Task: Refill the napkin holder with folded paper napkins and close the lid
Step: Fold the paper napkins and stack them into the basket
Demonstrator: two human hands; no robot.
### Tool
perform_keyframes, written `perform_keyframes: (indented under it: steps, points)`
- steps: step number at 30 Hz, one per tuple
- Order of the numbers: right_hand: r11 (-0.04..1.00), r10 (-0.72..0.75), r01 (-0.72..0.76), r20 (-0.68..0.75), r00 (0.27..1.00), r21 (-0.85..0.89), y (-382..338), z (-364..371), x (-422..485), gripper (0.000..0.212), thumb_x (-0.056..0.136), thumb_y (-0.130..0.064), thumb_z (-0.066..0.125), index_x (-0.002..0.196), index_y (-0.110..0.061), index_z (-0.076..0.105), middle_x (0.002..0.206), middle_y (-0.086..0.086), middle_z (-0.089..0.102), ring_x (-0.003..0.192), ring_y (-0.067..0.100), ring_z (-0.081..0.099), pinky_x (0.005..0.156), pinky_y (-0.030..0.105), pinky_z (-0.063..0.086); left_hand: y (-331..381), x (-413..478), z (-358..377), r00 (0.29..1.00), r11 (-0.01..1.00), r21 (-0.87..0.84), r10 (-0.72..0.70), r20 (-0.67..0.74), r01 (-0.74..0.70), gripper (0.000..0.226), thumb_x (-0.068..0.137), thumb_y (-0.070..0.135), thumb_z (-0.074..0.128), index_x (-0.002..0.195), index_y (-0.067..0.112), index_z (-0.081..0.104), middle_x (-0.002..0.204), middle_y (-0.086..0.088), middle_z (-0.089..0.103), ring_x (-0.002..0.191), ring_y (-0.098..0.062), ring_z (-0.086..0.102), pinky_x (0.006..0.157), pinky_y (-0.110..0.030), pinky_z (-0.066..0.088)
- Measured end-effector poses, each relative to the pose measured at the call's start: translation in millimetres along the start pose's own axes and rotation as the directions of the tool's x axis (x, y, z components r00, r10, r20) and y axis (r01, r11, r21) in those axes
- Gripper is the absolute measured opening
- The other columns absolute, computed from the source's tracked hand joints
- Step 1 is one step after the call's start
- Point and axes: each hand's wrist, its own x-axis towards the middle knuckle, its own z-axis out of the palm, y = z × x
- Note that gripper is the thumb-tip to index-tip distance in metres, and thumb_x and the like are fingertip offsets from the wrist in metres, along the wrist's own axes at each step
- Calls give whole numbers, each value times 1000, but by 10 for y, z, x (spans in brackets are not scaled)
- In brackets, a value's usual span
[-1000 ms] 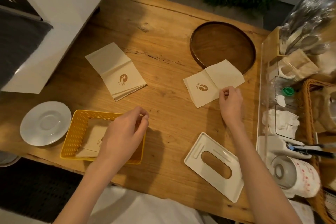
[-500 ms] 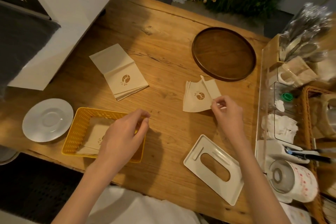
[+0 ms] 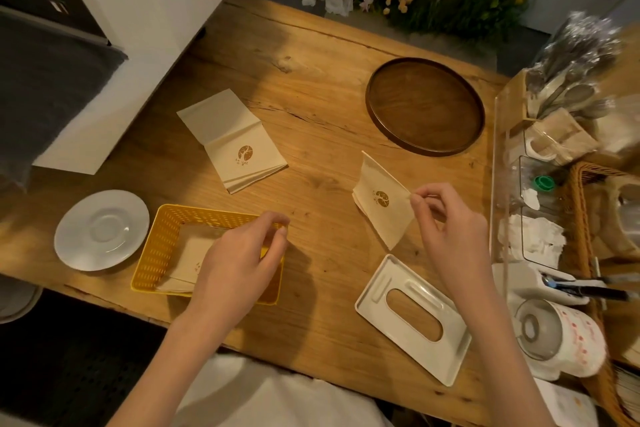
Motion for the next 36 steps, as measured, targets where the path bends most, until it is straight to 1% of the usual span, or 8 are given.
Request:
perform_keyframes:
  steps: [6,11,17,20,25,30,32,36]
  points:
    - [994,-41,39,16,999,107,-231,-114,-99,9,94,-17,60,102,-20,63,92,-22,63,93,-15,60,76,1,45,32,-11,-6,997,1000,-16,26,-70,-27,25,97,35,46,115,25,61,94,12,65,86,-7,60,70,-36,55]
    - [987,-122,114,58,991,115,-421,-187,-153,17,94,-16,58,105,-28,63,94,-27,62,91,-12,60,77,5,46,83,-22,-38,995,994,-112,-1,-99,-10,41,93,46,48,125,23,59,111,10,67,100,-8,62,82,-31,52]
    - [963,-154,115,147,977,243,-624,-219,-227,18,94,-19,56,103,-31,65,89,-24,66,87,0,63,72,8,45,100,-49,-53,998,930,-362,-54,41,65,75,81,70,52,144,33,38,136,19,52,122,5,48,101,-22,41]
    - [948,-146,84,183,972,308,-679,-213,-239,19,94,-19,55,102,-32,66,90,-24,66,88,1,63,72,8,45,139,-72,-66,991,861,-494,-75,108,120,65,77,63,59,136,39,44,126,27,56,115,10,49,96,-18,42]
    - [924,-113,31,195,974,381,-713,-186,-237,20,95,-15,56,102,-30,67,93,-16,69,90,6,65,72,13,49,155,-96,-63,980,694,-695,-88,181,191,34,79,36,69,112,24,68,105,10,74,101,-9,68,87,-32,56]
    - [794,131,-263,268,955,548,-748,-48,-284,26,91,-28,58,117,-31,57,89,6,73,80,19,70,65,34,59,175,-162,-40,967,541,-802,-124,223,254,27,82,16,68,109,13,66,100,-2,76,94,-18,72,73,-25,57]
    - [730,209,-407,388,898,549,-750,62,-344,31,89,-30,61,119,-31,55,95,-2,75,82,13,73,64,31,61,183,-181,-40,966,525,-811,-137,219,258,31,83,17,67,113,15,63,99,-2,76,93,-19,72,73,-28,58]
    - [728,267,-455,399,877,513,-740,259,-426,21,84,-32,65,103,-23,68,94,-8,76,87,12,73,72,33,60,148,-190,-94,966,537,-803,-165,200,258,48,83,18,67,127,25,50,100,-2,76,95,-19,72,76,-34,59]
